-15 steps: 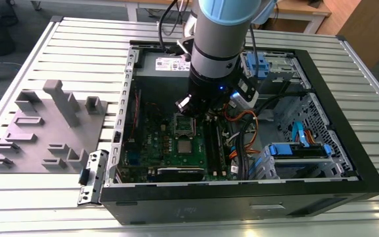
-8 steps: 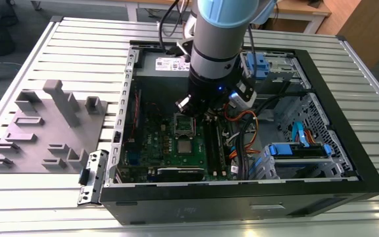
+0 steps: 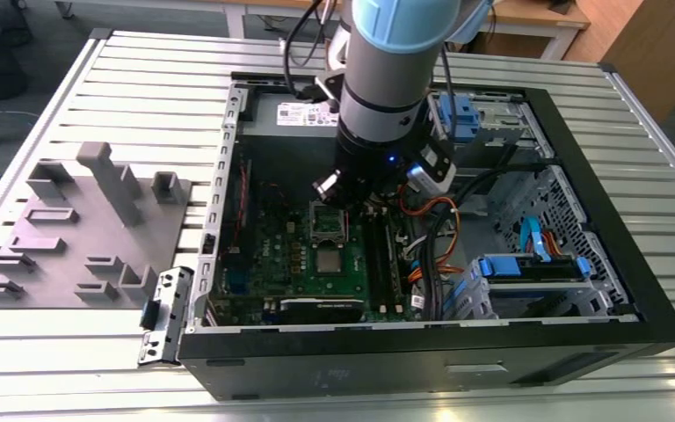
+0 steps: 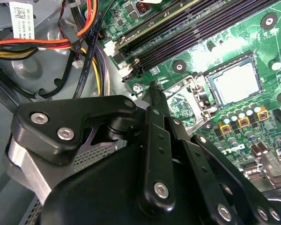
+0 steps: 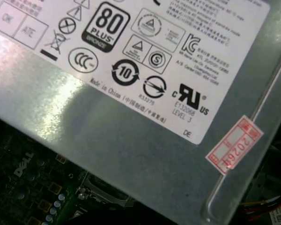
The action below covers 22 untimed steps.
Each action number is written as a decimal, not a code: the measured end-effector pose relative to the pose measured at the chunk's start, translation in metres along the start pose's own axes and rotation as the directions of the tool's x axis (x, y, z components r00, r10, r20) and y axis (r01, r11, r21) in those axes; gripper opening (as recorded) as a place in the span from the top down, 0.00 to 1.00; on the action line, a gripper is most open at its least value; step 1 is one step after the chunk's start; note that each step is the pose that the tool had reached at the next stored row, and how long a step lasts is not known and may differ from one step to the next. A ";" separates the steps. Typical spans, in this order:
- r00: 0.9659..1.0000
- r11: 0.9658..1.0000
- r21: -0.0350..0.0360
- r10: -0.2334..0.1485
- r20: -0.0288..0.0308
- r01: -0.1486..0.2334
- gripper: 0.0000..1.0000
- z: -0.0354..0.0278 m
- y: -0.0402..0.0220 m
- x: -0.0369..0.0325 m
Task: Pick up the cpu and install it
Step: 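Close the cpu cover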
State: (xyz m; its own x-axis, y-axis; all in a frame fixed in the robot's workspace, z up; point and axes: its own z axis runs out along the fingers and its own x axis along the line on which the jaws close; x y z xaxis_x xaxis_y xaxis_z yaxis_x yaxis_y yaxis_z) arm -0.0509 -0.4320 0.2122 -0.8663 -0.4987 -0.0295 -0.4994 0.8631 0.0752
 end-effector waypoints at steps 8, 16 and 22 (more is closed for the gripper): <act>1.000 1.000 0.000 0.000 0.000 0.000 0.89 0.0042 -0.0002 -0.0013; 1.000 1.000 0.000 0.000 0.000 0.000 0.89 0.0055 0.0004 -0.0003; 1.000 1.000 0.000 0.000 0.000 0.000 0.89 0.0057 0.0015 0.0015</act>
State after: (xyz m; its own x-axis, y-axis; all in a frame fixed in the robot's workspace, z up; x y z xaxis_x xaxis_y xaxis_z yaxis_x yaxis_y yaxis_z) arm -0.0530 -0.4310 0.2066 -0.8663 -0.4987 -0.0296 -0.4994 0.8631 0.0751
